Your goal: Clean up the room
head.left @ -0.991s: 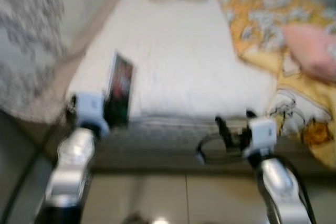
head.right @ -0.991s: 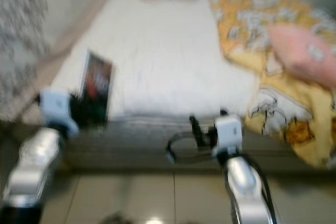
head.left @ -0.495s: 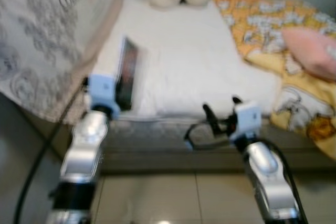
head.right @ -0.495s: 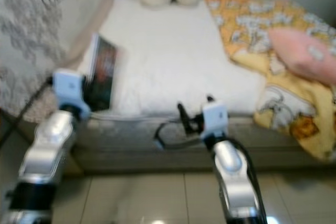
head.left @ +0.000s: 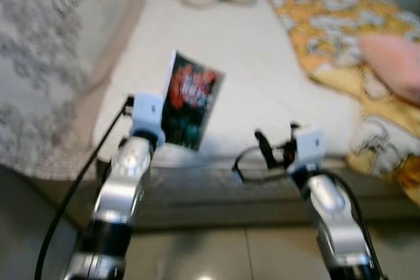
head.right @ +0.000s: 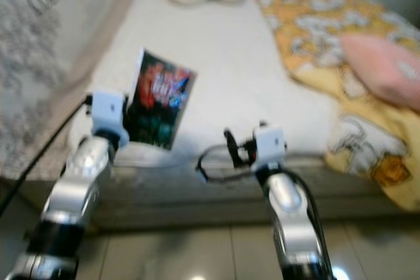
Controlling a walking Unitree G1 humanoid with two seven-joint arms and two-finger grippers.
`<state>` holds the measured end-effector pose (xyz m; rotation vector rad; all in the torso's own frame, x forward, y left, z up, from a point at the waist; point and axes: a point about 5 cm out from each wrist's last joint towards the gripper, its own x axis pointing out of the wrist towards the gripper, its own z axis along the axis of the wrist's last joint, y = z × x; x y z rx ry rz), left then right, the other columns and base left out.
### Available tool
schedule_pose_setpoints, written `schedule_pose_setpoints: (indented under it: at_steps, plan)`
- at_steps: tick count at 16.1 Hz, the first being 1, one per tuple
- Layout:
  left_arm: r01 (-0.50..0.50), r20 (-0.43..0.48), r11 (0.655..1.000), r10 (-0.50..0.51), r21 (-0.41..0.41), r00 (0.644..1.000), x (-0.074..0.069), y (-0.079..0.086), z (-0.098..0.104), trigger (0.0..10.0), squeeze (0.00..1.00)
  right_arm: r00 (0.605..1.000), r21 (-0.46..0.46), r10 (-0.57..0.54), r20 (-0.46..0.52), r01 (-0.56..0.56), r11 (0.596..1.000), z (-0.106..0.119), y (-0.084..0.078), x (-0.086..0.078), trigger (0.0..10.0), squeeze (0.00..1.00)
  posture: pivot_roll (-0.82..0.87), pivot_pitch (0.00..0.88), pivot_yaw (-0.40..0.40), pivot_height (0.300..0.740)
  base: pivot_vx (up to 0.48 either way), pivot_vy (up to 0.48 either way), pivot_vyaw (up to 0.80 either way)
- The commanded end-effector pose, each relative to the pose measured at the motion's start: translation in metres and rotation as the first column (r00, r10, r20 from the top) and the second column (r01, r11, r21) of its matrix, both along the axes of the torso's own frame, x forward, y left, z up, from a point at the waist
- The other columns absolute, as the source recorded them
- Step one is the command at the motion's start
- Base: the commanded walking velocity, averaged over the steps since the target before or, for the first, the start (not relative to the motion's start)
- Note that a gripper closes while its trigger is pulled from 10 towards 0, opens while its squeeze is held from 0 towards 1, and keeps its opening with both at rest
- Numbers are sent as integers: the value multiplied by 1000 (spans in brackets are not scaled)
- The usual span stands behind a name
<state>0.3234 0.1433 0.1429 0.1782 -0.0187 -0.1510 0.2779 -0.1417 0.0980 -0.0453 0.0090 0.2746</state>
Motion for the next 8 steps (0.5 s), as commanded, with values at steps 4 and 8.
schedule_pose_setpoints:
  at_steps: [4,8]
  plan:
    - [-92,9,996,92,-20,996,9,14,6,10000,0,999,14,32,-2,-32,999,1,9,1,10000,0,-106,0,16,740,454,0,0]
    - [-107,7,994,107,-11,994,13,17,5,10000,0,999,11,38,-7,-38,999,0,8,0,10000,0,-111,0,14,740,457,0,0]
